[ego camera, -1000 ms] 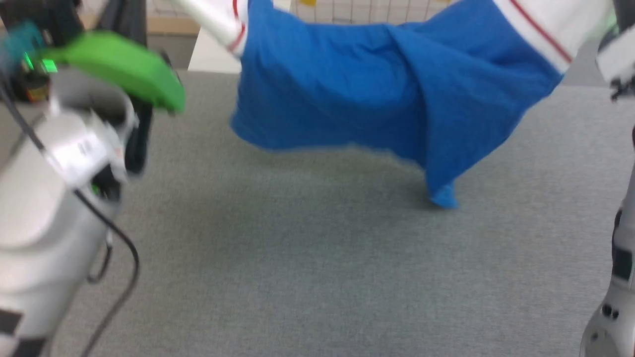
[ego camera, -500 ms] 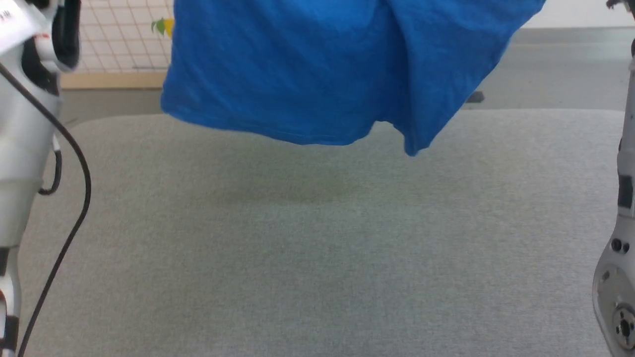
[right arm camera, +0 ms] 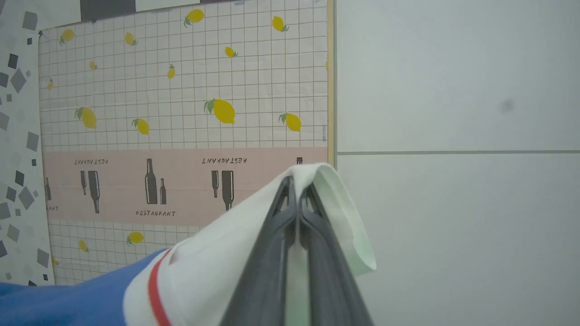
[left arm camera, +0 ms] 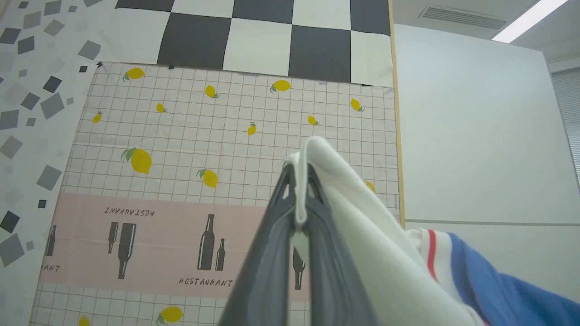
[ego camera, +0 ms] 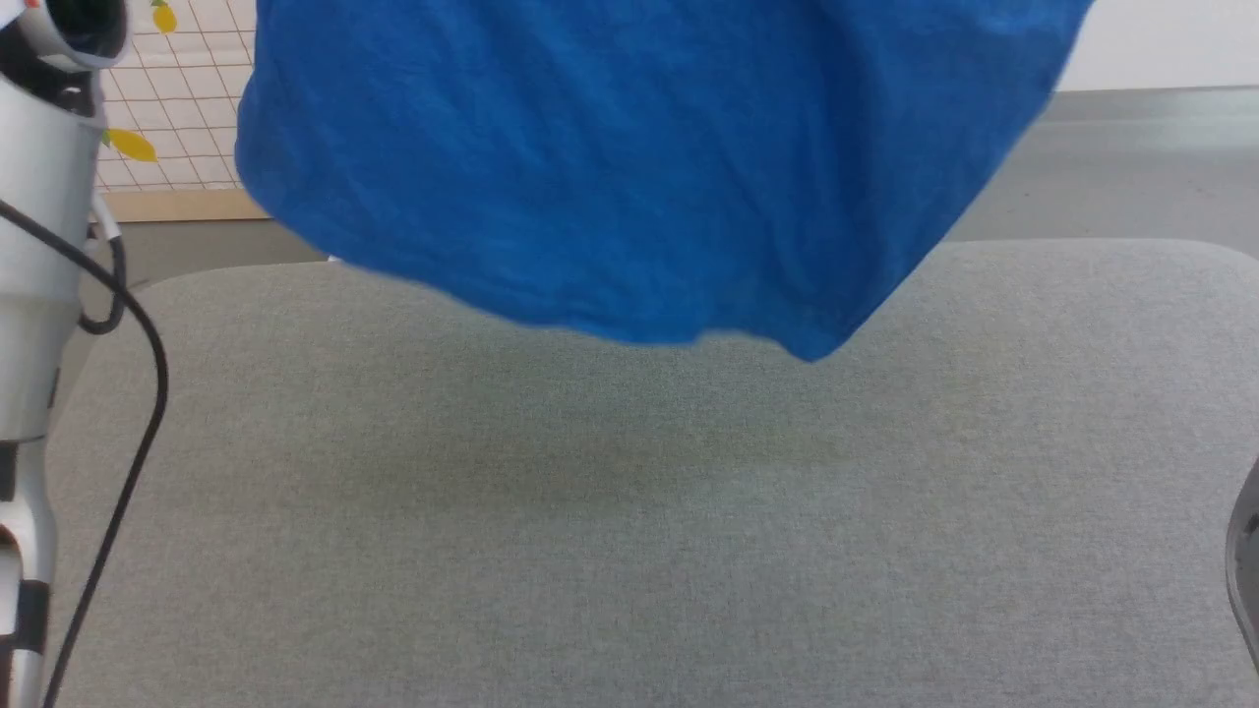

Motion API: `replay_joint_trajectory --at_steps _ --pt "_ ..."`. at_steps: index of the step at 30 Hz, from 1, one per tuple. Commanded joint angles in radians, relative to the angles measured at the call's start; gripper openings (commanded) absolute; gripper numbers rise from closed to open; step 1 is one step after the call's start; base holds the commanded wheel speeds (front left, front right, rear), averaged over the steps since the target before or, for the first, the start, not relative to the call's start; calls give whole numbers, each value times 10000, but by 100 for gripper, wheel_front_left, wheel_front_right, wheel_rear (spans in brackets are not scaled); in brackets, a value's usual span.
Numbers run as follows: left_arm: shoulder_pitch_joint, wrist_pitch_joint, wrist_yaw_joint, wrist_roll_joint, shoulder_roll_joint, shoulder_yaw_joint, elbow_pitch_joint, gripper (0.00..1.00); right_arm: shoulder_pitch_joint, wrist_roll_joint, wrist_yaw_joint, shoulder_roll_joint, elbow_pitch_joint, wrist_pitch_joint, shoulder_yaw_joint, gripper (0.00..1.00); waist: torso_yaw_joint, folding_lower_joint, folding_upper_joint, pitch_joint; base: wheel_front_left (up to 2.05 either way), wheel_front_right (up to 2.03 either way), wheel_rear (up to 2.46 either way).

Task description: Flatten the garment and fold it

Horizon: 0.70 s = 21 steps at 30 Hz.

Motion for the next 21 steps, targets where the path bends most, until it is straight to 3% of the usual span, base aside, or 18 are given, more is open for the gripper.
replay_joint_trajectory --at_steps 1,21 --pt "-44 -52 -15 -6 114 18 75 0 -157 -22 -13 -42 71 -141 -20 0 3 0 -1 -2 0 0 0" --pt "132 694 -146 129 313 -597 322 0 -754 -206 -13 -182 657 -235 330 0 -153 0 -1 715 0 0 0"
